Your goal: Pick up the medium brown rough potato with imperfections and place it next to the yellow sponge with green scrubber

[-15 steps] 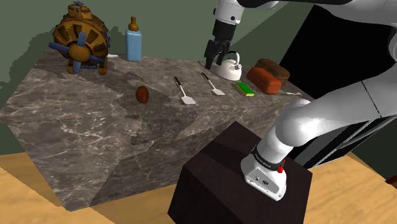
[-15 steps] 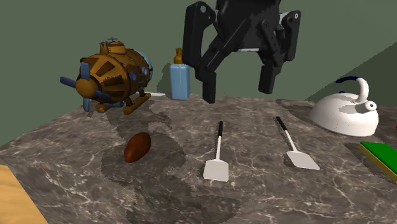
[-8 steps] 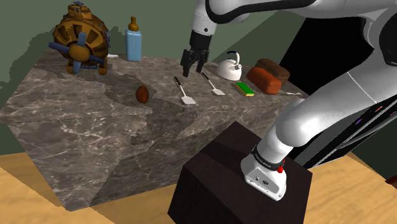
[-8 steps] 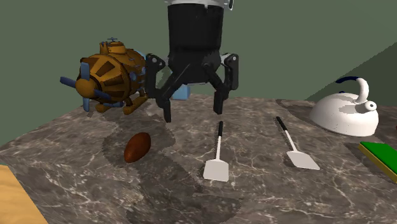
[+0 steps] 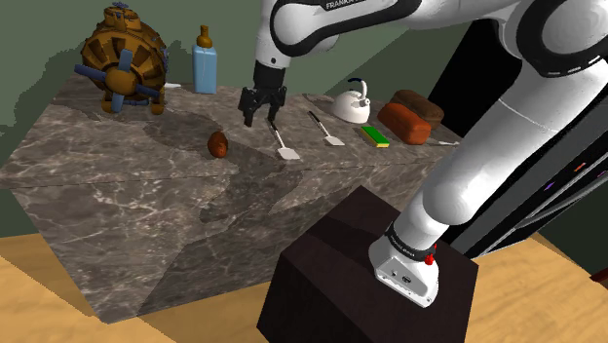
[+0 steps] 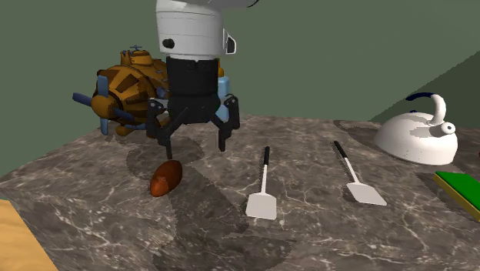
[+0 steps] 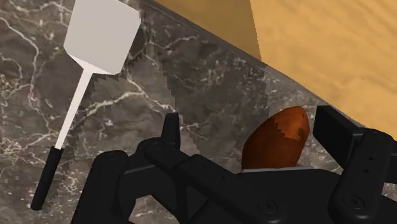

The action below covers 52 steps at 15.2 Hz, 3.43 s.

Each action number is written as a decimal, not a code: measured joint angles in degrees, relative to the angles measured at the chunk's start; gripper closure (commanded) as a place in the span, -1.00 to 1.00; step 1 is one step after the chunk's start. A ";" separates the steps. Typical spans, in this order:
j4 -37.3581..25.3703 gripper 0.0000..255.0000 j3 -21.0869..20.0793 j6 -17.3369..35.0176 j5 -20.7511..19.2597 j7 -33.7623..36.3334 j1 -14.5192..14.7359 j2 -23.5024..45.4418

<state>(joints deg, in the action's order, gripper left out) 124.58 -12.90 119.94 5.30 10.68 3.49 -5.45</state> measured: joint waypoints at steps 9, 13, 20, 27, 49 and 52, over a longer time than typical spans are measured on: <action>-14.40 -1.00 -1.40 6.32 -4.00 6.77 2.35 19.38; -15.55 -1.00 -1.32 8.38 -4.77 7.70 2.98 22.48; -14.66 -1.00 -1.18 11.28 -5.31 8.10 3.34 24.51; -14.67 1.00 -1.16 11.38 -5.33 8.10 3.34 24.59; -19.06 1.00 -1.62 2.12 -4.09 7.78 2.85 19.59; -20.50 1.00 -1.65 -0.02 -3.93 7.73 2.77 18.88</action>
<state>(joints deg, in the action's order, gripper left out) 104.09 -14.55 119.93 1.37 18.41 6.25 13.43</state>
